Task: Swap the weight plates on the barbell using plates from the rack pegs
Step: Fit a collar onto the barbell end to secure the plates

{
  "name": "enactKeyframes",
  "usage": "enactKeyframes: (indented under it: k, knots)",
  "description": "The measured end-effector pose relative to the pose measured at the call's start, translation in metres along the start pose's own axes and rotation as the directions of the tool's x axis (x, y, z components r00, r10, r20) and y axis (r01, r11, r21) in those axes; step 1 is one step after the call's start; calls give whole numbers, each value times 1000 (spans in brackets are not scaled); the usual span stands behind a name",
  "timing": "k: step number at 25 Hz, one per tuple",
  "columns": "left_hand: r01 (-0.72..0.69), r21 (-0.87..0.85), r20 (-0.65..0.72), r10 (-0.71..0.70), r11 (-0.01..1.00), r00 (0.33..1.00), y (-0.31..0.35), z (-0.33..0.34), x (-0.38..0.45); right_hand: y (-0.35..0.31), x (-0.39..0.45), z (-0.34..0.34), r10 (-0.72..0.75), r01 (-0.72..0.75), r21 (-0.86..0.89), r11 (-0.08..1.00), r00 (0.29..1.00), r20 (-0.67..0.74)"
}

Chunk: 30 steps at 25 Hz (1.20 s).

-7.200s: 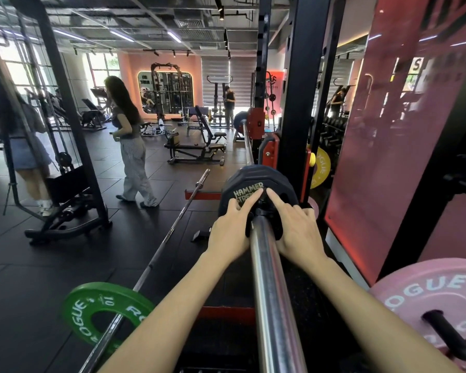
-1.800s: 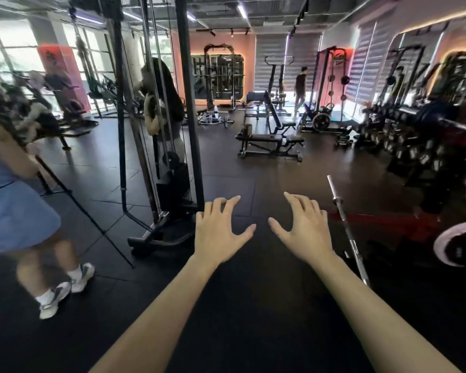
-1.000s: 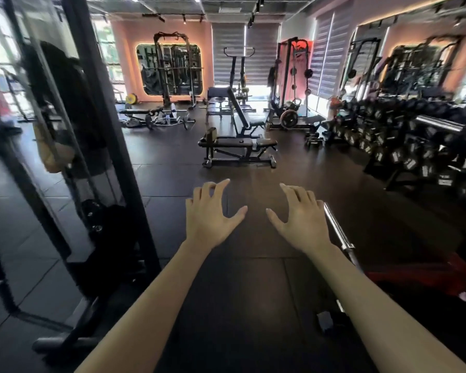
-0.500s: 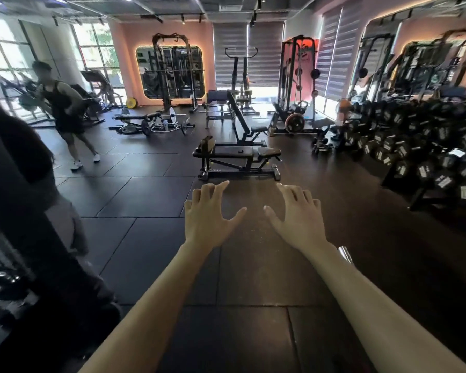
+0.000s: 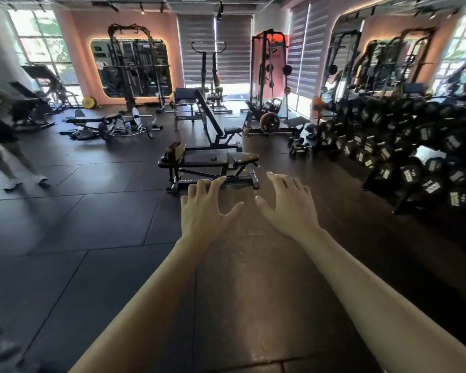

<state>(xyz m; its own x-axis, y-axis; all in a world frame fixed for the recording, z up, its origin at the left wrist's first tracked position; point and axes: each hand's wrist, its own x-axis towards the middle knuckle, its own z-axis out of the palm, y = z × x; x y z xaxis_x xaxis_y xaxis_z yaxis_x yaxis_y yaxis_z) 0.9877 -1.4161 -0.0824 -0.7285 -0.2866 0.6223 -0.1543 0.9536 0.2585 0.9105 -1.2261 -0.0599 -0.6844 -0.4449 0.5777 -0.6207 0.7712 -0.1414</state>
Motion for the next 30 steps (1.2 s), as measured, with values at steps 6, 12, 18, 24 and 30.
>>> enactKeyframes:
  k: [6,12,18,24,30]
  knots:
    - [-93,-96,28,96,991,995,15,130,143,99,113,69,140,-142,-48,989,989,-38]
    - [-171,-156,71,184,973,980,58,282,278,233,226,147,224,-228,-84,970,973,-57]
    - [-200,-168,45,210,965,977,107,409,442,367,363,206,238,-242,-140,960,970,-46]
    - [-301,-250,37,319,920,947,165,547,579,497,454,258,350,-369,-222,903,929,-118]
    - [-437,-490,51,525,754,850,286,675,692,632,512,267,564,-606,-338,720,795,-224]
